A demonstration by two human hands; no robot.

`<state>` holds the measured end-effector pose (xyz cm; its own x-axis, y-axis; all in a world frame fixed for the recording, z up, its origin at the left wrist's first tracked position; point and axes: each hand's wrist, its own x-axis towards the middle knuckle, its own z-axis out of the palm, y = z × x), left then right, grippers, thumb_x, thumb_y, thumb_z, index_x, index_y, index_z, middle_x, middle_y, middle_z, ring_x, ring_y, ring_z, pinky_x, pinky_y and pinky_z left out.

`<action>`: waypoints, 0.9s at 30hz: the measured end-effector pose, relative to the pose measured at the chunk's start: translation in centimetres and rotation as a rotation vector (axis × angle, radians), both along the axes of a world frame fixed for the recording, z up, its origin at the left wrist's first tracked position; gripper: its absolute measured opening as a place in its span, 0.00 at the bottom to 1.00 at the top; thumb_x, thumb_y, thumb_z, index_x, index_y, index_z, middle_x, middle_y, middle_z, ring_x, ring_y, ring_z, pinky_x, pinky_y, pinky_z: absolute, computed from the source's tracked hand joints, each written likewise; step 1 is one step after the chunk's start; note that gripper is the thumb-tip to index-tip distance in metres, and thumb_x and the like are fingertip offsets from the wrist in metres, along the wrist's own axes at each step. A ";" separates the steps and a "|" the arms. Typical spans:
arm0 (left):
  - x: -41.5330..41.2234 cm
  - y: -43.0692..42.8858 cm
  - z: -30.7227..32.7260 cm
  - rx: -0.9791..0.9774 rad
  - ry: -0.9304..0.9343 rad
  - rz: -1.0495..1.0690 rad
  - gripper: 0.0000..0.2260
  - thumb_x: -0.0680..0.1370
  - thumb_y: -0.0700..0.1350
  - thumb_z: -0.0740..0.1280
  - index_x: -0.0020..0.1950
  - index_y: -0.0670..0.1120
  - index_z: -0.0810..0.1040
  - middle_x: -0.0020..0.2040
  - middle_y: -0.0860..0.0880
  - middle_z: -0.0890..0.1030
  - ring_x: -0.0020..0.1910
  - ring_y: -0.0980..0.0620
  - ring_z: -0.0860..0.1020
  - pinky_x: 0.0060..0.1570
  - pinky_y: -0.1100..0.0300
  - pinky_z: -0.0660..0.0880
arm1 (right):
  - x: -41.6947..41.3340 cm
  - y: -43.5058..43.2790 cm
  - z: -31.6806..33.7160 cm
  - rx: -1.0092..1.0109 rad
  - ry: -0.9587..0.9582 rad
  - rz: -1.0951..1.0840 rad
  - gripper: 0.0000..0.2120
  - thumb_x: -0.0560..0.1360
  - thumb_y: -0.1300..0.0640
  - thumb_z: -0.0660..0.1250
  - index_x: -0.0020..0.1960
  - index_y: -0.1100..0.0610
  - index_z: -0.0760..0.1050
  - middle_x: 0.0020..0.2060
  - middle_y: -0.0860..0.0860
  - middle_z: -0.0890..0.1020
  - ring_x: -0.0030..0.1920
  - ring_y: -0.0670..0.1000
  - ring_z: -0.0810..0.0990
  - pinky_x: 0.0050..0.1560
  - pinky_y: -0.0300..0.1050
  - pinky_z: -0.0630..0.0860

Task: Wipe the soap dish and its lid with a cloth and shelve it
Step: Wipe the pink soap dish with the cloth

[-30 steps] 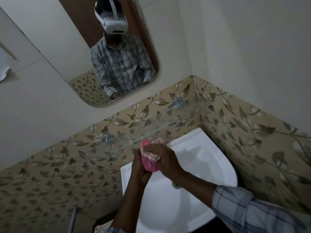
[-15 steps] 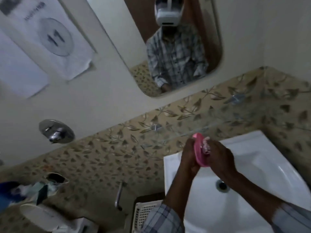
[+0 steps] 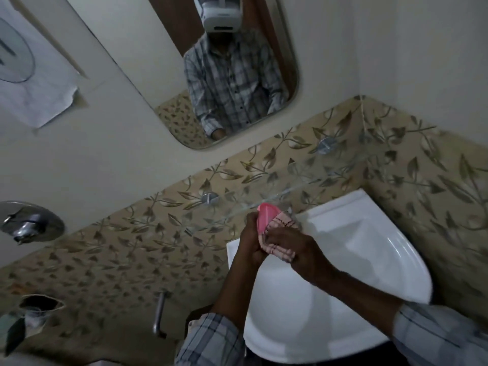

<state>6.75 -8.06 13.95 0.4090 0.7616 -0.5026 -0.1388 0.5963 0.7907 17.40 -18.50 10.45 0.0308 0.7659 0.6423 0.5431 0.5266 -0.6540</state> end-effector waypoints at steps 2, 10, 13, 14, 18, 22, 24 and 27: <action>-1.1 -0.1 -0.4 -0.042 -0.038 0.000 0.29 0.79 0.58 0.59 0.69 0.36 0.71 0.54 0.35 0.79 0.54 0.38 0.77 0.62 0.44 0.71 | 2.5 -0.1 -0.9 -0.009 -0.213 0.099 0.11 0.70 0.70 0.71 0.52 0.65 0.84 0.51 0.59 0.85 0.55 0.57 0.83 0.61 0.50 0.77; -0.9 -0.2 -1.1 -0.063 -0.059 0.068 0.29 0.83 0.56 0.54 0.76 0.36 0.63 0.46 0.36 0.83 0.47 0.42 0.82 0.63 0.48 0.68 | -0.1 0.2 -1.8 0.060 -0.121 -0.141 0.18 0.69 0.71 0.71 0.58 0.63 0.82 0.53 0.58 0.84 0.54 0.59 0.82 0.58 0.53 0.79; -1.5 -0.4 -0.7 -0.167 -0.059 -0.121 0.32 0.80 0.61 0.55 0.70 0.35 0.71 0.52 0.33 0.81 0.50 0.37 0.81 0.55 0.45 0.78 | 1.9 -0.5 -3.1 0.260 -0.381 -0.019 0.10 0.77 0.63 0.66 0.54 0.64 0.83 0.52 0.59 0.85 0.54 0.58 0.84 0.60 0.56 0.78; -1.8 -0.4 -0.4 -0.146 -0.048 -0.152 0.29 0.79 0.59 0.57 0.66 0.35 0.74 0.54 0.33 0.81 0.50 0.38 0.81 0.54 0.45 0.79 | 3.3 -0.1 -3.1 0.305 -0.425 -0.027 0.12 0.79 0.60 0.64 0.52 0.64 0.84 0.51 0.59 0.86 0.53 0.58 0.84 0.59 0.58 0.79; -2.1 0.1 -0.1 -0.111 -0.047 -0.132 0.23 0.80 0.54 0.60 0.58 0.35 0.80 0.51 0.36 0.83 0.46 0.41 0.83 0.54 0.47 0.78 | 4.9 2.6 -2.4 0.343 -0.507 -0.232 0.10 0.79 0.62 0.64 0.53 0.62 0.83 0.50 0.58 0.85 0.53 0.59 0.83 0.64 0.58 0.75; -2.2 0.6 -0.2 -0.084 -0.018 -0.095 0.22 0.81 0.55 0.59 0.61 0.38 0.78 0.48 0.38 0.85 0.45 0.42 0.83 0.50 0.50 0.80 | 3.2 3.3 -2.3 0.191 -0.412 -0.377 0.07 0.78 0.62 0.66 0.53 0.60 0.82 0.49 0.56 0.84 0.51 0.59 0.82 0.65 0.57 0.72; -2.5 0.5 -0.4 -0.099 -0.012 -0.063 0.24 0.81 0.57 0.58 0.60 0.38 0.77 0.46 0.38 0.85 0.43 0.42 0.85 0.45 0.51 0.82 | 2.0 2.1 -2.5 0.147 -0.424 -0.329 0.08 0.75 0.64 0.67 0.51 0.59 0.82 0.47 0.55 0.84 0.49 0.58 0.81 0.64 0.57 0.73; -2.5 0.6 -0.8 -0.093 0.001 0.010 0.28 0.80 0.59 0.58 0.68 0.37 0.72 0.52 0.36 0.80 0.49 0.39 0.79 0.51 0.46 0.76 | -0.1 -0.2 -1.8 0.054 -0.324 -0.144 0.11 0.65 0.69 0.70 0.46 0.60 0.82 0.41 0.54 0.83 0.42 0.57 0.81 0.56 0.52 0.78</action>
